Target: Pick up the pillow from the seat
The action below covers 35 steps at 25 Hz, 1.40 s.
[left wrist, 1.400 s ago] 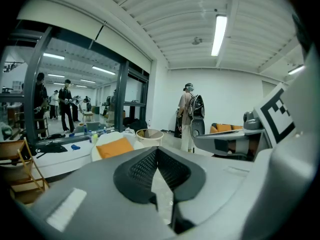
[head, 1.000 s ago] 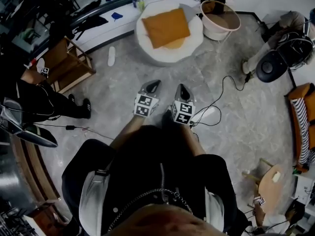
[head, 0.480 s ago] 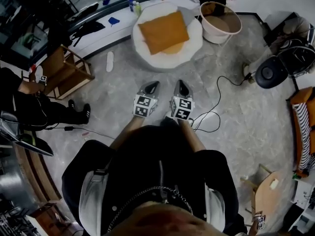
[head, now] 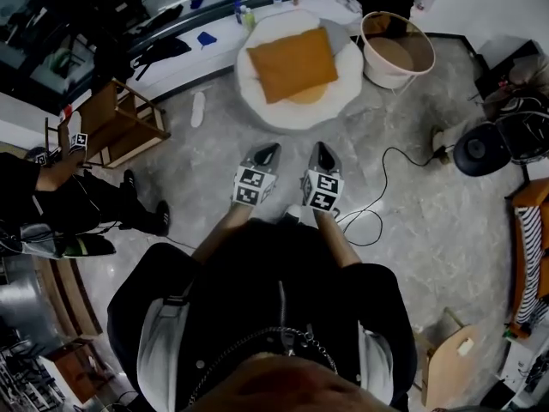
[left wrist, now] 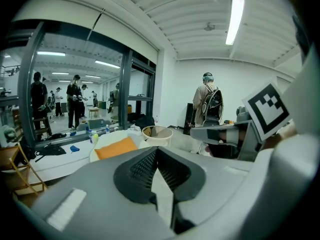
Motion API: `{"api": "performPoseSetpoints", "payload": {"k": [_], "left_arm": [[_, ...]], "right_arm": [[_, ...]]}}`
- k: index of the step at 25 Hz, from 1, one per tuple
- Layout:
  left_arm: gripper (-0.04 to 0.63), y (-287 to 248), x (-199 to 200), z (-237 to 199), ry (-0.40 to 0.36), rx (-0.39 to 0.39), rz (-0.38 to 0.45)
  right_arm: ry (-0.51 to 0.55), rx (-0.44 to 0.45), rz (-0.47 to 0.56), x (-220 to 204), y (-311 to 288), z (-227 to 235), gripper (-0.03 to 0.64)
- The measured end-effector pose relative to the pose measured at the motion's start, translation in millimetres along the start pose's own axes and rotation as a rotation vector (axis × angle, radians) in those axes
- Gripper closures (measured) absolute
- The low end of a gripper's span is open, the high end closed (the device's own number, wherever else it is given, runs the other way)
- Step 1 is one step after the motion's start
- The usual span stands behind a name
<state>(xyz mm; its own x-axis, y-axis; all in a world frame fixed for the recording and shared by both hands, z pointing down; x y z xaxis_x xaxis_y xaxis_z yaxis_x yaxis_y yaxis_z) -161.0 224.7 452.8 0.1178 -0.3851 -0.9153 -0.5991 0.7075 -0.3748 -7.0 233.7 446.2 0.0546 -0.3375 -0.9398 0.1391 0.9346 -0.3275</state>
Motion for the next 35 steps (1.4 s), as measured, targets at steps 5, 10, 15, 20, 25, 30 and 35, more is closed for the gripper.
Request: {"api": "performPoseSetpoints", "payload": {"k": [5, 10, 15, 20, 25, 30, 35], "left_arm": [[0.584, -15.9, 6.8, -6.7, 0.016, 0.034, 0.002], [0.584, -35.0, 10.9, -6.7, 0.022, 0.034, 0.014], [0.584, -50.8, 13.1, -14.8, 0.034, 0.034, 0.000], [0.584, -80.6, 15.9, -24.8, 0.058, 0.031, 0.006], [0.584, -125.7, 29.9, -29.0, 0.074, 0.012, 0.015], [0.584, -176.3, 43.3, -41.2, 0.104, 0.019, 0.016], [0.584, -228.4, 70.0, -59.4, 0.137, 0.050, 0.033]], "right_arm": [[0.014, 0.025, 0.002, 6.4, -14.0, 11.7, 0.614], [0.005, 0.005, -0.009, 5.1, -18.0, 35.4, 0.614], [0.001, -0.010, -0.018, 9.7, -29.9, 46.8, 0.614], [0.011, -0.024, 0.005, 19.2, -49.0, 60.0, 0.614], [0.027, -0.019, -0.006, 30.5, -75.9, 78.6, 0.614], [0.043, -0.008, -0.027, 41.2, -118.9, 104.1, 0.614], [0.068, 0.019, -0.042, 63.9, -167.5, 133.2, 0.614]]}}
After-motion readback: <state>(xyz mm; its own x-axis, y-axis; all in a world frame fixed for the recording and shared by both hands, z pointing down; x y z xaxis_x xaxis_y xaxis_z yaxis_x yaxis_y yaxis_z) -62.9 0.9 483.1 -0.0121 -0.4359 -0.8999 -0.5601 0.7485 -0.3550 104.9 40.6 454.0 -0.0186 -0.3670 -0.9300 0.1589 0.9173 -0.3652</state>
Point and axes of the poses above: the fingertips, and each gripper's own axes: y backward along the fingers, z to its right, x out of its top, the point moved 5 cm from there along y, backward along the fingers, and after that the axes turned 5 degrees about y, right-handed, at the moved point
